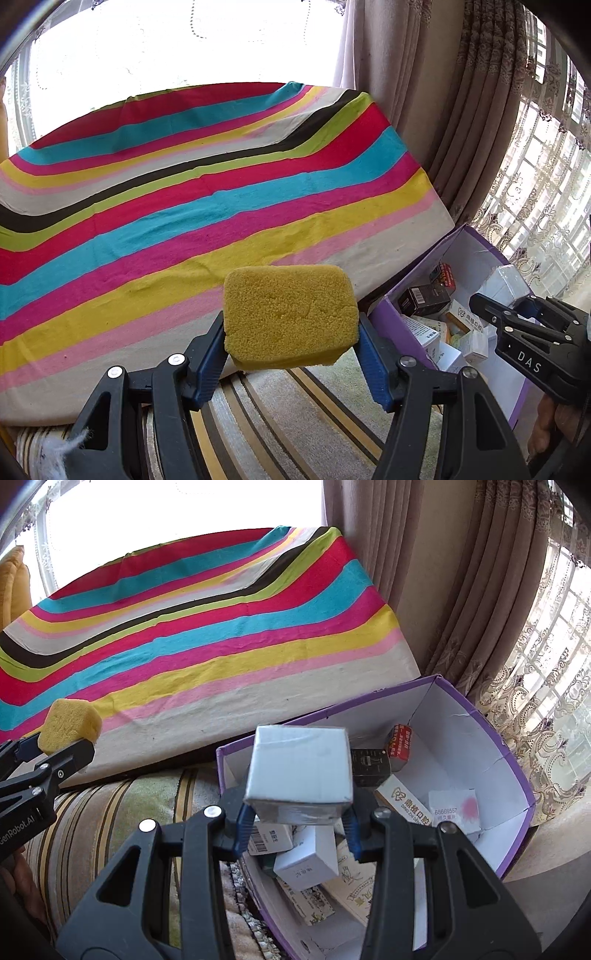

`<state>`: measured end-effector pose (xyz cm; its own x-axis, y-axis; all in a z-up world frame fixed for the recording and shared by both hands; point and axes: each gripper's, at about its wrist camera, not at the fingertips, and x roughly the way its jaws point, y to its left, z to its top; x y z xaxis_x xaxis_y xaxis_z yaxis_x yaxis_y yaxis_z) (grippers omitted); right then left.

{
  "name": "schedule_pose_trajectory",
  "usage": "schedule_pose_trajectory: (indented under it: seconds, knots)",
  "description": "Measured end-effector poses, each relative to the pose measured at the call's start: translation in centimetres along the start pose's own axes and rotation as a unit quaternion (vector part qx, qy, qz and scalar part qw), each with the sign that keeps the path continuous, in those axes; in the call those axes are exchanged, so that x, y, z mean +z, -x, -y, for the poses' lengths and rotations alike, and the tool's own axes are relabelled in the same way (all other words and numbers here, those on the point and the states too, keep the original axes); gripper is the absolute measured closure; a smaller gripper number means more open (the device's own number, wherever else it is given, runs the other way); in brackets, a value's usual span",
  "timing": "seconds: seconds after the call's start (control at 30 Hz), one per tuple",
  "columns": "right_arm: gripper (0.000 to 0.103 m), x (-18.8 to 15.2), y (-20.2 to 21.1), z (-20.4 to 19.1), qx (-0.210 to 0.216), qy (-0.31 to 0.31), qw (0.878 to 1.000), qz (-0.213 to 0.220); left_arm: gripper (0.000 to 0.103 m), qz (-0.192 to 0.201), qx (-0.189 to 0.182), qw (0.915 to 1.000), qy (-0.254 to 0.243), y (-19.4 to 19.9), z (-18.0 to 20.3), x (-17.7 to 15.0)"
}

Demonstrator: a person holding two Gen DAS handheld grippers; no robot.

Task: Organize objects
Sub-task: 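Carry the sponge and white cube box over the purple box, then open both tools to drop the sponge and cube into the purple box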

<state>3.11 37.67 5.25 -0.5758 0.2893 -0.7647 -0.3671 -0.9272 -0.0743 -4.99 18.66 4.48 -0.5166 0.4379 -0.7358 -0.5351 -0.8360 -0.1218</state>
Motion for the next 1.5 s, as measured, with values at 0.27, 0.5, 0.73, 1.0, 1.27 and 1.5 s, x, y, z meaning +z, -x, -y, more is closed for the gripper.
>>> schedule_pose_trajectory:
  seconds: [0.27,0.5,0.73,1.0,1.27,1.5]
  knots:
    - [0.058,-1.2,0.4,3.8,-0.018,-0.021,1.0,-0.009,0.038,-0.009,-0.017,0.9992,-0.035,-0.5,3.8,0.3]
    - [0.058,-2.0,0.8,6.4,-0.032,-0.034,0.999,-0.012,0.038,-0.024,-0.044,0.9969,-0.061,-0.9,6.9,0.2]
    - [0.058,-2.3,1.1,8.8,-0.05,-0.046,0.998,-0.018,0.038,-0.046,-0.076,0.9931,-0.076,-1.9,9.6,0.5]
    - [0.058,-2.7,1.1,11.4,-0.068,-0.061,0.996,-0.024,0.034,-0.085,-0.126,0.9857,-0.071,-3.8,12.5,0.8]
    - [0.034,-2.9,1.0,13.2,-0.081,-0.07,0.994,-0.032,0.02,-0.133,-0.189,0.9728,-0.002,-4.5,11.9,-0.1]
    - [0.028,-3.7,2.1,12.8,-0.087,-0.062,0.993,-0.041,0.017,-0.144,-0.196,0.9684,0.055,-2.6,9.0,-2.3]
